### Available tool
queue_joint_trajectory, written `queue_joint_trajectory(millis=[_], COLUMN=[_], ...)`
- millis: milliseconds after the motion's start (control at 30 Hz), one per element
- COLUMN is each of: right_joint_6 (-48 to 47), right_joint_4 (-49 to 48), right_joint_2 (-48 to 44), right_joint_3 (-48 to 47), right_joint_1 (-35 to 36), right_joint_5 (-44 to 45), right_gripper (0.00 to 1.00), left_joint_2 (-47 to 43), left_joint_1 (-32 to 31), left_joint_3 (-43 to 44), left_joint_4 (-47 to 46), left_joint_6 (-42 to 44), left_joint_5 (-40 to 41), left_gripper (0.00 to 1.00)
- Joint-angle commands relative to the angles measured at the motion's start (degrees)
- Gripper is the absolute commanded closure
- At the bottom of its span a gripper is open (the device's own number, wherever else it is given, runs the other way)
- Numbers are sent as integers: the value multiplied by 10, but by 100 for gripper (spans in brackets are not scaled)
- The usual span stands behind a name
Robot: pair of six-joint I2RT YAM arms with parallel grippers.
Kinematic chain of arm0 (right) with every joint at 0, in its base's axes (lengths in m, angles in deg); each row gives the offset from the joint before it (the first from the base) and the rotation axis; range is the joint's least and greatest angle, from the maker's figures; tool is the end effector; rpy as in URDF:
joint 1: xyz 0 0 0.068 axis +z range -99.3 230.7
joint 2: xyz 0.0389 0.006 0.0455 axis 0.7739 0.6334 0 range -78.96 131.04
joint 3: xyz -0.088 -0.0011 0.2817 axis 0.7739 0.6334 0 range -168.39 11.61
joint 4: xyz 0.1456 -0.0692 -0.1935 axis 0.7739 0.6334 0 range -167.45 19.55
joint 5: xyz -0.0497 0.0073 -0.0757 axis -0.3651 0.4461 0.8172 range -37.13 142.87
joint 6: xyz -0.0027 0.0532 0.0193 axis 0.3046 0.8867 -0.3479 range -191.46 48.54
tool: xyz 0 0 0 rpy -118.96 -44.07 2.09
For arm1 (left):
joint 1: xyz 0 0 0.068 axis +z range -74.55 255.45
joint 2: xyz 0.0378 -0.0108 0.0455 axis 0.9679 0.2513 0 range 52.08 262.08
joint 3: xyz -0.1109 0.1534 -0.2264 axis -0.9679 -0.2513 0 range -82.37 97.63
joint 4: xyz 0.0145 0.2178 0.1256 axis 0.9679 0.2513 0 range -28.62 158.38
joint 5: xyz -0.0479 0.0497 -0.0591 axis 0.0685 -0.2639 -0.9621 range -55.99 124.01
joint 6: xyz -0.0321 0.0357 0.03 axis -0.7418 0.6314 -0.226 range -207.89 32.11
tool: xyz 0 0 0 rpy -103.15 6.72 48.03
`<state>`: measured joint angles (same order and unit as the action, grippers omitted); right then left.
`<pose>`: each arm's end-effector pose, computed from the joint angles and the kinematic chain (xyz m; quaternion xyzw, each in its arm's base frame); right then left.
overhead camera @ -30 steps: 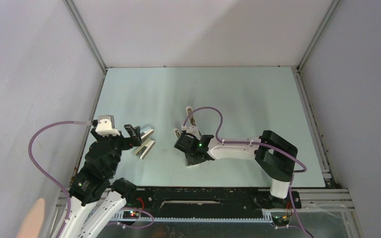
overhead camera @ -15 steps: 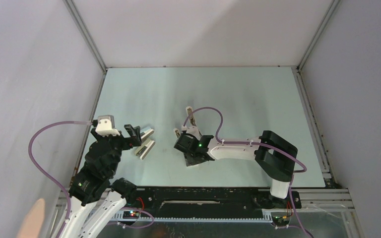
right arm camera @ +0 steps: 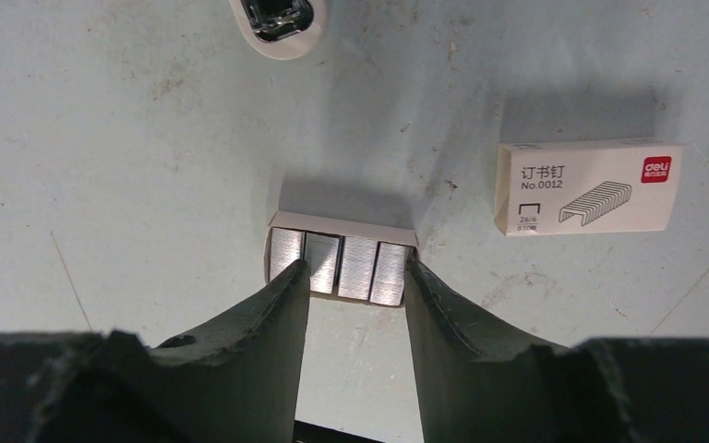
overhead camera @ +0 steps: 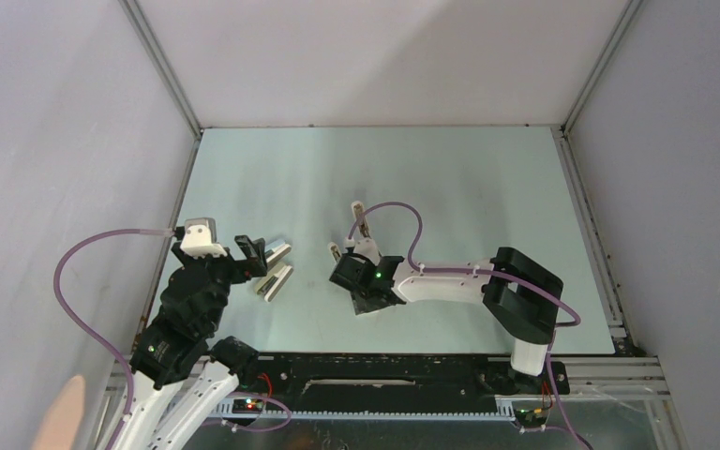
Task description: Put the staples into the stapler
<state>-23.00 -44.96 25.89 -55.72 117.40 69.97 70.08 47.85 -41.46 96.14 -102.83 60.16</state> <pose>0.1508 0.3211 0.1904 -0.1289 0.9657 0.0664 0.2156 0.0498 -0.0063 0.3262 -0.0583 0.7673 -0.0590 0.6358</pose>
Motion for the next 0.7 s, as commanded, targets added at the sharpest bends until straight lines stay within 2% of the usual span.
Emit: queue_joint_trajectory(millis=[0, 167, 667], right_joint_6=[-5, -6, 9], right_joint_4=[25, 30, 44], right_joint_2=[-20, -13, 8], right_joint_3=[-3, -3, -3], right_joint_1=[0, -8, -2], right_joint_5=[38, 29, 25], right_gripper=[56, 58, 56], left_joint_2=[4, 2, 0], left_joint_1=[5, 5, 5], left_joint_3=[-1, -1, -2], left_joint_4=[-19, -18, -17], left_joint_6=[7, 7, 6], left_joint_5=[-7, -6, -6], left_gripper=[0, 0, 0])
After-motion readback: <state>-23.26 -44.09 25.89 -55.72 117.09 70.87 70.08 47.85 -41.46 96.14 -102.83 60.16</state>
